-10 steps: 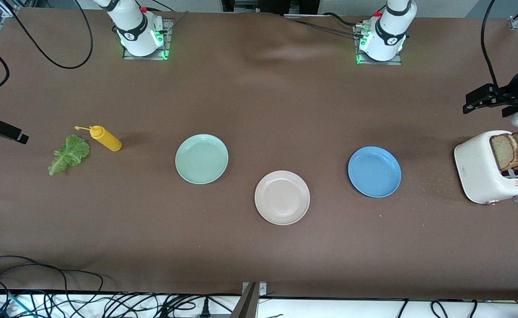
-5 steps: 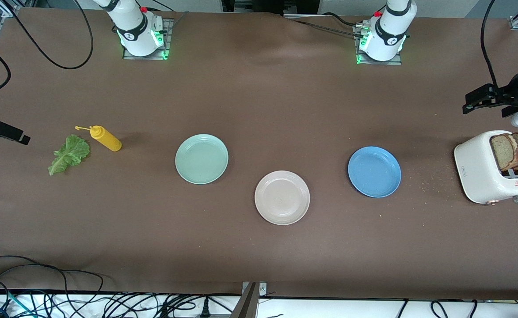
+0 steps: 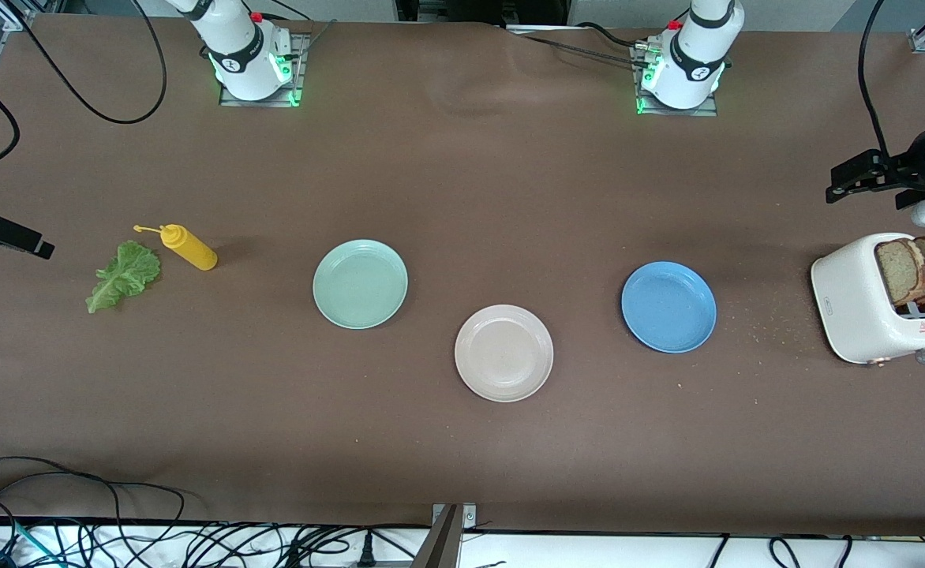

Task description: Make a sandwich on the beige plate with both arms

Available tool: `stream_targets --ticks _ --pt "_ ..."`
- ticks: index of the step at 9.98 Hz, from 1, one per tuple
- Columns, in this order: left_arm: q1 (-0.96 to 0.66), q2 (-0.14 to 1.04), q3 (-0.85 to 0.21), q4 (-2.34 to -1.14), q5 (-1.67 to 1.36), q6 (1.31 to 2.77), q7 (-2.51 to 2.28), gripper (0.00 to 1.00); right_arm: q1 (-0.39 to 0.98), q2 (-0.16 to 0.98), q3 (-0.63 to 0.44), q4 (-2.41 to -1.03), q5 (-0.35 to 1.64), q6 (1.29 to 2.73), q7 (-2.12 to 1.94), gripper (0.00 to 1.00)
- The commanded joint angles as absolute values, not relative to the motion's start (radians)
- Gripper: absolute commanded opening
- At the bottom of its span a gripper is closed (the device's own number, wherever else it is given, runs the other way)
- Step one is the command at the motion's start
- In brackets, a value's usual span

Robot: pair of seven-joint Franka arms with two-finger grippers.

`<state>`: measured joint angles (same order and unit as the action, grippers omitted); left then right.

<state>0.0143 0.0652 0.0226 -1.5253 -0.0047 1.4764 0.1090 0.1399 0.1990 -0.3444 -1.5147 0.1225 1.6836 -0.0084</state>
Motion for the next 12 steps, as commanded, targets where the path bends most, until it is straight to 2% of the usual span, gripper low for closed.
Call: stream_targets --ticks 1,12 --pt "0.014 0.075 0.021 -1.502 -0.008 1.457 0.132 1.0 0.141 0.198 -0.347 -1.513 0.117 1.683 -0.017 1.0" --pt "0.014 0.075 0.023 -1.503 -0.006 1.457 0.132 1.0 0.132 0.216 -0.348 -1.517 0.115 1.683 -0.018 1.0"
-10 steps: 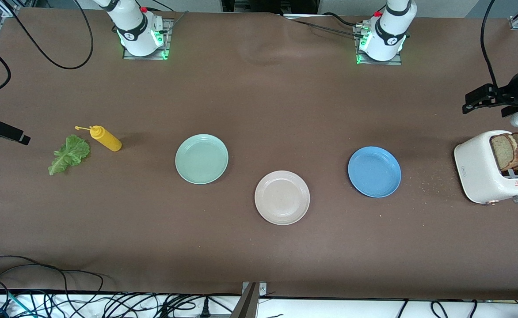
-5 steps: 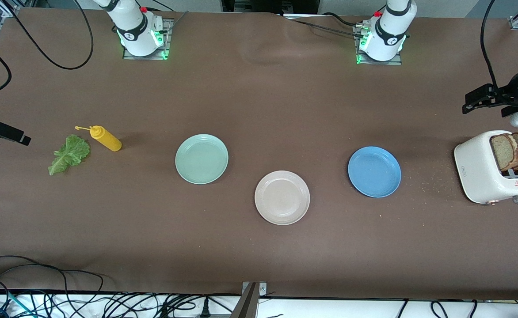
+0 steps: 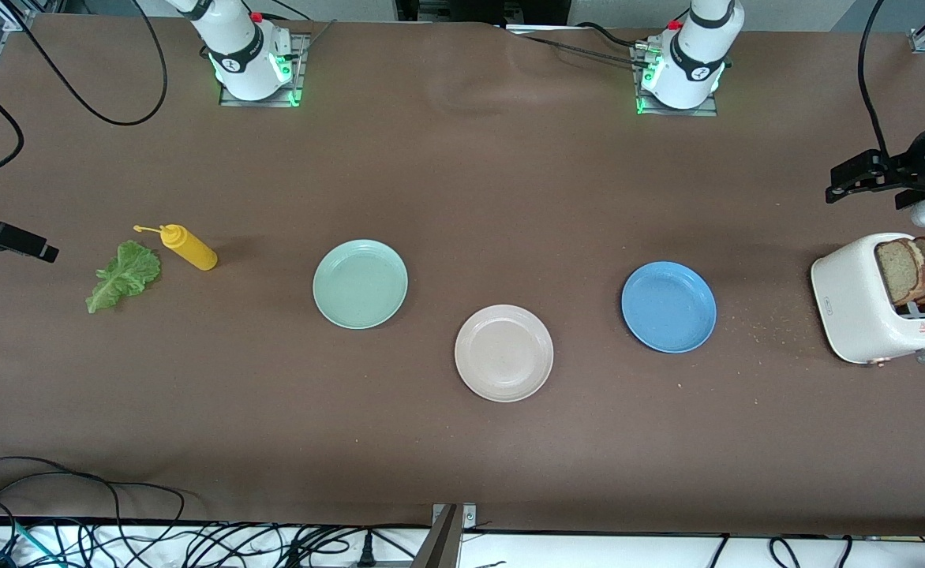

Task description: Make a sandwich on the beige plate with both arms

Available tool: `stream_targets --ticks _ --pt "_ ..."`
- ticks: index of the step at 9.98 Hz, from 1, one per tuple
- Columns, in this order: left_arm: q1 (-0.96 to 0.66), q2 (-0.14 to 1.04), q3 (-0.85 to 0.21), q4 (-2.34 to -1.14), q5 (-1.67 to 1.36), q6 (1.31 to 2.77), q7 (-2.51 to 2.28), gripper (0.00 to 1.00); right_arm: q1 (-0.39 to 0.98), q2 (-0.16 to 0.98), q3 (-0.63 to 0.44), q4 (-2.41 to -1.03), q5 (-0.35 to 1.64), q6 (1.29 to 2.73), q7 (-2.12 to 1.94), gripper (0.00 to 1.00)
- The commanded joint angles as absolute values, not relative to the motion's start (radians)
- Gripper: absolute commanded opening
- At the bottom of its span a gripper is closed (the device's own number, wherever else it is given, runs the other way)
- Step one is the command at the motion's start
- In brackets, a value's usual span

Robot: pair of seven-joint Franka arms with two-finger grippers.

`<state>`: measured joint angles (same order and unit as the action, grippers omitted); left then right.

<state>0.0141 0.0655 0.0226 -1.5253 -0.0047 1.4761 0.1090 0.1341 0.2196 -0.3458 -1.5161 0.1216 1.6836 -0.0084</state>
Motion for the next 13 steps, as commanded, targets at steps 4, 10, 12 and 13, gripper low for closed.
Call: stream_targets --ticks 4,10,12,13 --pt "0.034 0.115 0.038 -1.499 0.018 1.457 0.127 1.0 0.133 0.216 -0.348 -1.519 0.115 1.681 -0.018 1.0" --pt "0.103 0.199 0.046 -1.511 0.137 1.471 0.095 1.0 0.135 0.216 -0.348 -1.519 0.115 1.683 -0.018 1.0" --pt "0.11 0.213 0.069 -1.535 0.127 1.505 0.095 1.0 0.137 0.216 -0.348 -1.519 0.115 1.683 -0.018 1.0" --pt "0.117 0.245 0.069 -1.525 0.136 1.514 0.095 1.0 0.138 0.216 -0.348 -1.519 0.115 1.684 -0.017 1.0"
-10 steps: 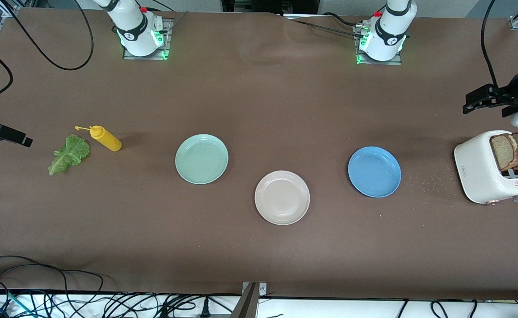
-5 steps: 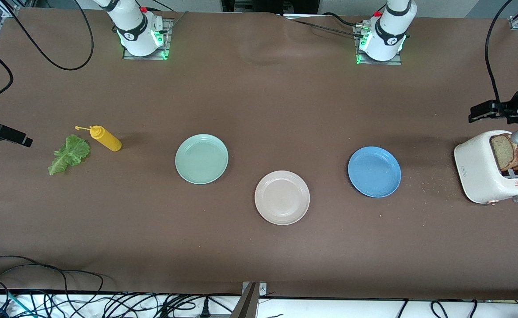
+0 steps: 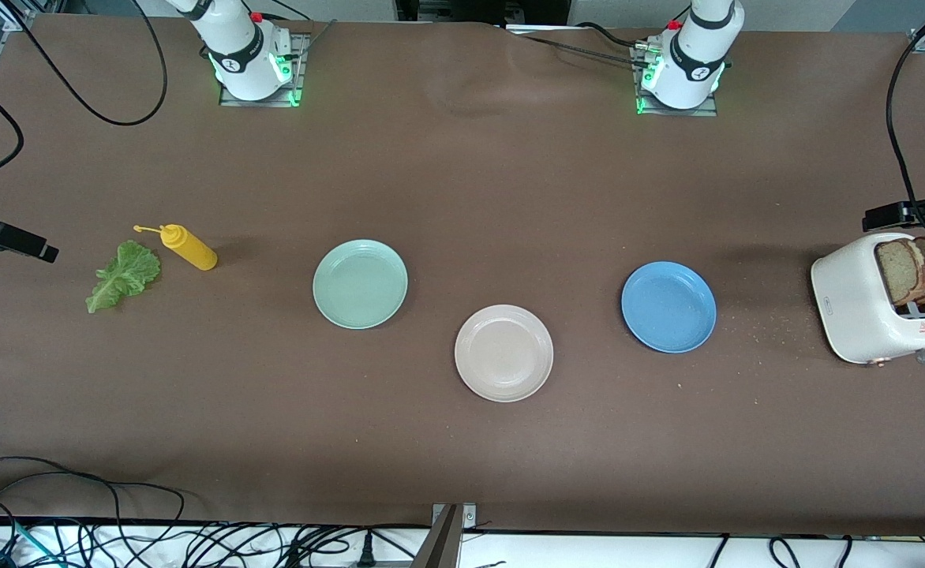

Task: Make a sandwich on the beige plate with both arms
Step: 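Move the left gripper down to the bread slices in the toaster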

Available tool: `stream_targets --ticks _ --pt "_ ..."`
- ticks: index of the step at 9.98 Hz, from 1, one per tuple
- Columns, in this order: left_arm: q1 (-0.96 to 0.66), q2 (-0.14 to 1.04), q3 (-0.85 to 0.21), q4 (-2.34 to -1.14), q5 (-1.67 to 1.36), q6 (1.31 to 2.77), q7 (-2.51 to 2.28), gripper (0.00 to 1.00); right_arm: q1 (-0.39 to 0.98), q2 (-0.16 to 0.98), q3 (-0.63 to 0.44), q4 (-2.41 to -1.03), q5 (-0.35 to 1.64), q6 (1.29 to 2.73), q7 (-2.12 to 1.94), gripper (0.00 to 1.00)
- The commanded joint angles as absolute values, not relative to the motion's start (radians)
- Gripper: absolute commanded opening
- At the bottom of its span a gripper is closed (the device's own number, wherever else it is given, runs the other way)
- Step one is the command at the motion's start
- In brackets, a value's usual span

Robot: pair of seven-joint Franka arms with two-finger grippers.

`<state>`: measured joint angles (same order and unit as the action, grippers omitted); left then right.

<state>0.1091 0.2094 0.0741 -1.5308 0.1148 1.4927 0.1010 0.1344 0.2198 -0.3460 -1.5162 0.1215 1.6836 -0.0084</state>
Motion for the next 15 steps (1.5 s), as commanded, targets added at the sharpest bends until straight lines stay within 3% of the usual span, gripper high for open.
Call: stream_targets --ticks 1,6,10,15 --pt "0.124 0.244 0.068 -1.526 0.127 1.516 0.097 1.0 0.138 0.216 -0.348 -1.519 0.115 1.684 -0.017 1.0" --pt "0.13 0.255 0.067 -1.549 0.136 1.572 0.07 1.0 0.138 0.216 -0.348 -1.519 0.115 1.68 -0.017 1.0" --pt "0.172 0.255 0.069 -1.732 0.259 1.877 0.144 1.0 0.14 0.216 -0.348 -1.519 0.115 1.683 -0.017 1.0" --pt "0.222 0.213 0.089 -1.893 0.261 2.032 0.286 1.0 0.14 0.216 -0.348 -1.519 0.115 1.683 -0.017 1.0"
